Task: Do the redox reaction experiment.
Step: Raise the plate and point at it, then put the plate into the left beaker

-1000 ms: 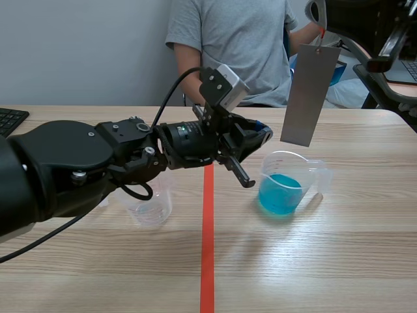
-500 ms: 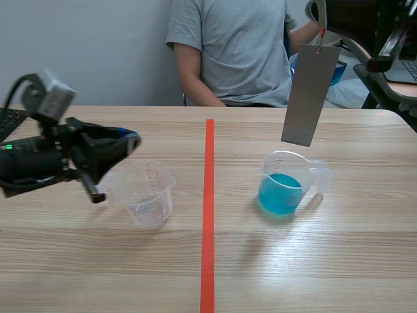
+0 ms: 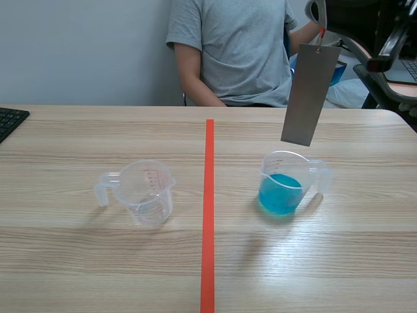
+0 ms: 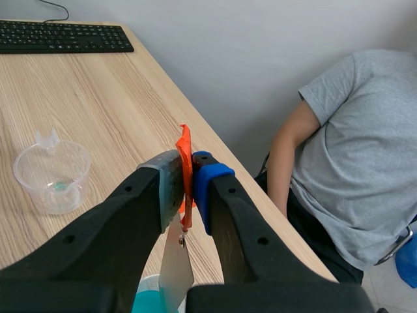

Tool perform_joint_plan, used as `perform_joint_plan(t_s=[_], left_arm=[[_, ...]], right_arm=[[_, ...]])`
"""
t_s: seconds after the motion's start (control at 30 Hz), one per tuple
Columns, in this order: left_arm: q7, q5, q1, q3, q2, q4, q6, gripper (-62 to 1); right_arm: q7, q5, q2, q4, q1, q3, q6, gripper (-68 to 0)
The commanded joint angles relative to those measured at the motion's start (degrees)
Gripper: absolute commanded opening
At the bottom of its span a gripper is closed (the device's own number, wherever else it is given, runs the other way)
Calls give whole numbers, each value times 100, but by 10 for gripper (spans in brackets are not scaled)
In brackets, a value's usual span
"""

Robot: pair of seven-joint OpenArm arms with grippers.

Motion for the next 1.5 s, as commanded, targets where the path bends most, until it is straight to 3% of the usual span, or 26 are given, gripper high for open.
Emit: perform_joint_plan(t_s=[0.0,0.17,0.4,0.6,0.97,1.13,1.47], left_arm=[[-98,-13,278,-280,463,35,0,-573],[-92,26,1370,-1014,1532,35,33,-573],[262,26,2063,-1040,2592,17,33,-573],[529,24,2065,-1029,3198,-138,33,-573],[570,35,1998,-1029,3580,-155,35,-573],[940,334,1714,-1029,3593,-284,98,-573],[1152,326,1379,-1029,3593,-562,120,-573]], right_arm=[[85,61,90,79,116,92,33,-662],[85,61,90,79,116,92,33,-662],[87,63,90,79,118,90,33,-662],[85,63,72,79,127,85,33,-662],[57,15,-214,79,273,13,33,-662],[-107,-7,-411,79,511,-262,33,-662],[-236,-651,-1198,76,1019,-850,33,-662]])
